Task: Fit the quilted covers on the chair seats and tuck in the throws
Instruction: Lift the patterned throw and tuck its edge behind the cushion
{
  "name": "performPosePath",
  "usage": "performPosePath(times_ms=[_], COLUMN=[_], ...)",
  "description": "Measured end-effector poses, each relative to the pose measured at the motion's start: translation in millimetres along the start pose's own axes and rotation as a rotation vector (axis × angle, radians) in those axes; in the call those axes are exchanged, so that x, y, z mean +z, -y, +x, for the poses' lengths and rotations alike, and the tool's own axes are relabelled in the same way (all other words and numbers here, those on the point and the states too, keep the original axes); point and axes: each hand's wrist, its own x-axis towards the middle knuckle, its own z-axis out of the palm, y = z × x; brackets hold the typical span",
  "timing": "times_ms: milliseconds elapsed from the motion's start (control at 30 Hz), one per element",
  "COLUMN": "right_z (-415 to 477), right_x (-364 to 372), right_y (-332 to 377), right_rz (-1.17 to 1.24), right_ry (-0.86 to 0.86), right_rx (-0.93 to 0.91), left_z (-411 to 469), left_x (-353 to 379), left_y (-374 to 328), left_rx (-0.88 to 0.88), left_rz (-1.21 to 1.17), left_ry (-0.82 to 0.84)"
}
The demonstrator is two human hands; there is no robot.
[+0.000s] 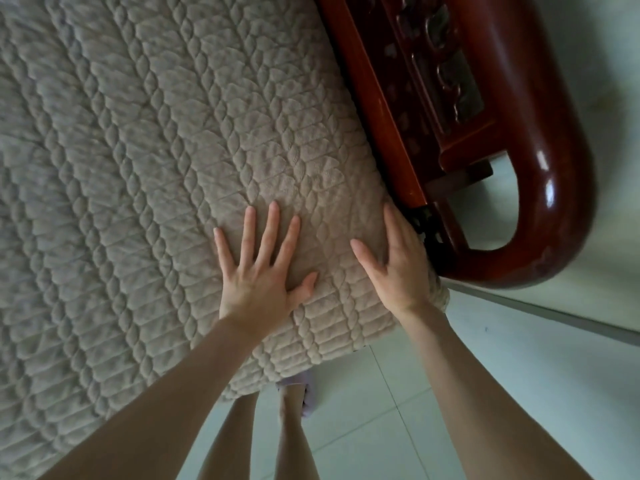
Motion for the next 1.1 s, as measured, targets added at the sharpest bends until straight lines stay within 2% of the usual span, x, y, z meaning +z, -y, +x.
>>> performPosePath(times_ms=[100, 267, 400, 533, 667, 967, 1100], right_z=[-23.0, -21.7, -31.0, -28.6, -14.9, -28.4, -30.2], right_x=[1.2, -0.3, -0.6, 23.3, 52.7, 109.0, 145.0], right_y=[-7.0, -6.1, 15.5, 65.3, 117.9, 176.8, 226.5], right_rz=[-0.075, -0.155, -0.247, -0.359, -0.441, -0.591, -0.562], right_ry=[-0.02, 0.076, 0.126, 0.234, 0.287, 0.322, 0.382], right_rx=[0.009, 0.11, 0.11, -0.049, -0.139, -0.438, -0.603], left_z=[-19.0, -43.2, -63.5, -88.3, -104.8, -128.2, -157.5], left_x=[1.1, 11.2, 8.1, 5.7, 3.6, 7.8, 7.3], left_y=[-0.7, 1.1, 22.5, 67.3, 120.0, 164.7, 222.8], left_rx=[0.026, 0.032, -0.091, -0.256, -0.369, -0.394, -0.569], left_rz=[-0.016, -0.028, -0.074, -0.1, -0.109, -0.122, -0.181], left_ry=[-0.048, -0.136, -0.113, -0.049, -0.055, -0.154, -0.114])
